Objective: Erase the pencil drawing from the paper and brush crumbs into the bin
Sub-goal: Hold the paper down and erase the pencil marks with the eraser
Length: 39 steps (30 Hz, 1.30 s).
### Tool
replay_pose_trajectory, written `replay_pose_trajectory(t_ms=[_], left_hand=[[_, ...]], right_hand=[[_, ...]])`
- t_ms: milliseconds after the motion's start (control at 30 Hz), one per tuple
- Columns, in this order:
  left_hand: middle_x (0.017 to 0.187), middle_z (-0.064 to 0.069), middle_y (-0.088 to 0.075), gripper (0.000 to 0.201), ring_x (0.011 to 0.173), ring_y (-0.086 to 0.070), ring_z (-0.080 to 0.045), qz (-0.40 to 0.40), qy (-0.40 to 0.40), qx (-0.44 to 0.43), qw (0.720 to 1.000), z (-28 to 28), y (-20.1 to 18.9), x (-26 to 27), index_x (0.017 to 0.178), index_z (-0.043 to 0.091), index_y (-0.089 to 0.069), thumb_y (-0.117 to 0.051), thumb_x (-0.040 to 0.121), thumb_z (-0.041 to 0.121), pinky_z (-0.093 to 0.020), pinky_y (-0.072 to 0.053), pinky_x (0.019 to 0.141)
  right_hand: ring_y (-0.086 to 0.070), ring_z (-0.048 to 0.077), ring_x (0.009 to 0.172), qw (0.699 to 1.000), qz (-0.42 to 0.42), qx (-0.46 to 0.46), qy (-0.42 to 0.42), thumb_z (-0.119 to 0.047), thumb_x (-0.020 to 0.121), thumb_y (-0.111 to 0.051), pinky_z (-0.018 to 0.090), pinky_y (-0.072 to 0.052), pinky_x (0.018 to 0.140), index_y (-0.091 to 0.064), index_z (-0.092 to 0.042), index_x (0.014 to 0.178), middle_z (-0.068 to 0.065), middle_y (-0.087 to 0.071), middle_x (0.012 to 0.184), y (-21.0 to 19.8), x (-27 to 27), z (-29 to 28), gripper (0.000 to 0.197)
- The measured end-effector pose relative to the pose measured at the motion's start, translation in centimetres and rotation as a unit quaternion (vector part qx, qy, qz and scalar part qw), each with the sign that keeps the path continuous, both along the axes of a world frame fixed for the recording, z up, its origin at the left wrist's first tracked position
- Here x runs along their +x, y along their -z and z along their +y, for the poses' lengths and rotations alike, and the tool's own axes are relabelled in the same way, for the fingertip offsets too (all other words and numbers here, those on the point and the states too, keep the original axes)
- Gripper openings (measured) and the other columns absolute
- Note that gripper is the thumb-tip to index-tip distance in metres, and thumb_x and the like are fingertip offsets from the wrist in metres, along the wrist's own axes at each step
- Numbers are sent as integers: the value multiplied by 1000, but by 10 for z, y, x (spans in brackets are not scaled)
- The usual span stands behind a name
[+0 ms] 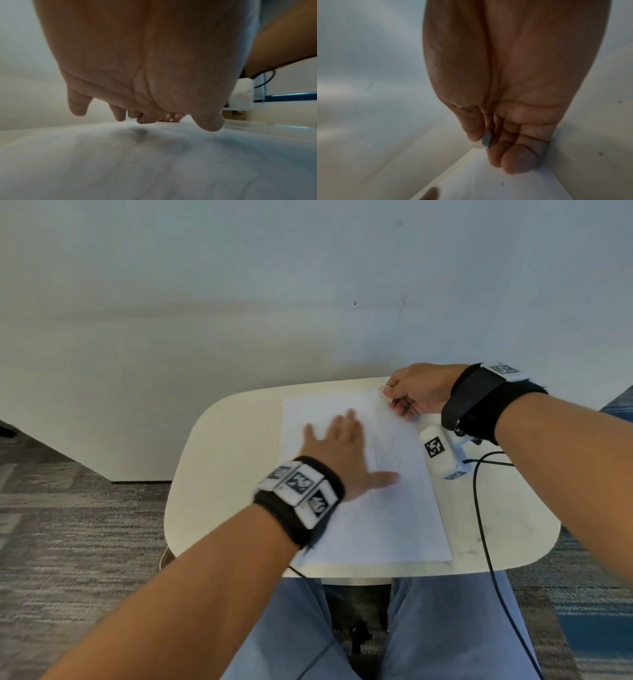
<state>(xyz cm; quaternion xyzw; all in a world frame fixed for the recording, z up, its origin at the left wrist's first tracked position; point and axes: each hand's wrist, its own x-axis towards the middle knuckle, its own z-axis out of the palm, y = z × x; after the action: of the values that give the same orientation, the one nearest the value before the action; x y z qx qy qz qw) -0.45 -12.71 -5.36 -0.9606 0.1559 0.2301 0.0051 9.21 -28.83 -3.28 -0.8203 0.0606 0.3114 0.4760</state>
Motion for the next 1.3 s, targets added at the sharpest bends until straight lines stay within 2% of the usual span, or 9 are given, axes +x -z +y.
replay_pose_trajectory(t_ms=[100, 233, 333, 467, 667, 933, 1067, 1233, 1300], left_hand=[[164, -2, 17, 103, 151, 7, -21, 18, 80, -25, 996, -50, 6, 7, 157, 23, 7, -26, 82, 85, -62, -3, 116], [163, -1, 21, 105, 151, 12, -19, 23, 82, -5, 996, -60, 14, 11, 156, 25, 14, -25, 81, 87, -65, -2, 115], [162, -4, 24, 115, 150, 16, -19, 31, -7, 24, 999, -27, 12, 10, 154, 14, 20, -22, 78, 90, -63, 3, 116], [164, -15, 9, 131, 151, 4, -29, 35, -163, 139, 976, 6, 0, 17, 153, 3, 11, -20, 69, 97, -63, 5, 115], [163, 1, 21, 101, 151, 12, -19, 27, 57, -17, 998, -35, 4, 11, 156, 22, 15, -21, 84, 84, -61, 2, 117], [163, -11, 16, 129, 151, 12, -25, 34, -214, 125, 968, 47, 7, 16, 154, 4, 15, -13, 68, 97, -63, 6, 115], [162, -3, 24, 113, 149, 18, -16, 13, -61, 33, 997, 42, 11, 4, 154, 15, 18, -14, 76, 91, -59, 4, 117], [161, -5, 24, 120, 149, 20, -18, 12, -163, 110, 980, 64, 13, 5, 153, 9, 17, -12, 72, 94, -63, 6, 115], [161, -3, 27, 114, 149, 20, -17, -24, -99, 84, 991, 63, 10, 6, 154, 13, 16, -15, 77, 90, -62, 4, 116]], right_hand=[[-40, 16, 57, 1000, -1, -10, 0, -13, 104, -43, 30, -39, 55, -47, -8, 82, 7, -45, 74, -1, -1, 1, 23], [-38, 16, 57, 1000, -5, -23, 6, -13, 103, -45, 30, -36, 54, -49, -8, 83, 7, -45, 73, -1, 1, 1, 21], [-36, 16, 57, 1000, 2, -28, 10, -12, 103, -45, 30, -32, 54, -47, -10, 81, 7, -44, 72, 0, 2, 2, 22], [-36, 16, 58, 1000, 8, -27, 12, -14, 102, -46, 29, -33, 54, -47, -9, 84, 7, -44, 73, 1, 3, 1, 18], [-38, 16, 56, 1000, 1, -21, 22, -14, 102, -45, 29, -33, 53, -48, -8, 85, 7, -46, 74, 3, 2, 2, 19], [-37, 17, 57, 999, 1, -29, 15, -13, 102, -47, 31, -32, 52, -47, -8, 85, 8, -44, 73, 2, 3, 2, 18], [-37, 17, 58, 1000, -1, -28, 14, -13, 102, -47, 31, -34, 53, -47, -9, 85, 7, -44, 72, 2, 2, 3, 17], [-36, 17, 58, 1000, 1, -24, 17, -13, 102, -47, 30, -36, 53, -47, -10, 85, 7, -41, 74, 2, 3, 1, 17], [-36, 17, 58, 1000, 3, -23, 17, -12, 102, -47, 30, -37, 53, -48, -10, 85, 7, -40, 74, 1, 3, 2, 17]])
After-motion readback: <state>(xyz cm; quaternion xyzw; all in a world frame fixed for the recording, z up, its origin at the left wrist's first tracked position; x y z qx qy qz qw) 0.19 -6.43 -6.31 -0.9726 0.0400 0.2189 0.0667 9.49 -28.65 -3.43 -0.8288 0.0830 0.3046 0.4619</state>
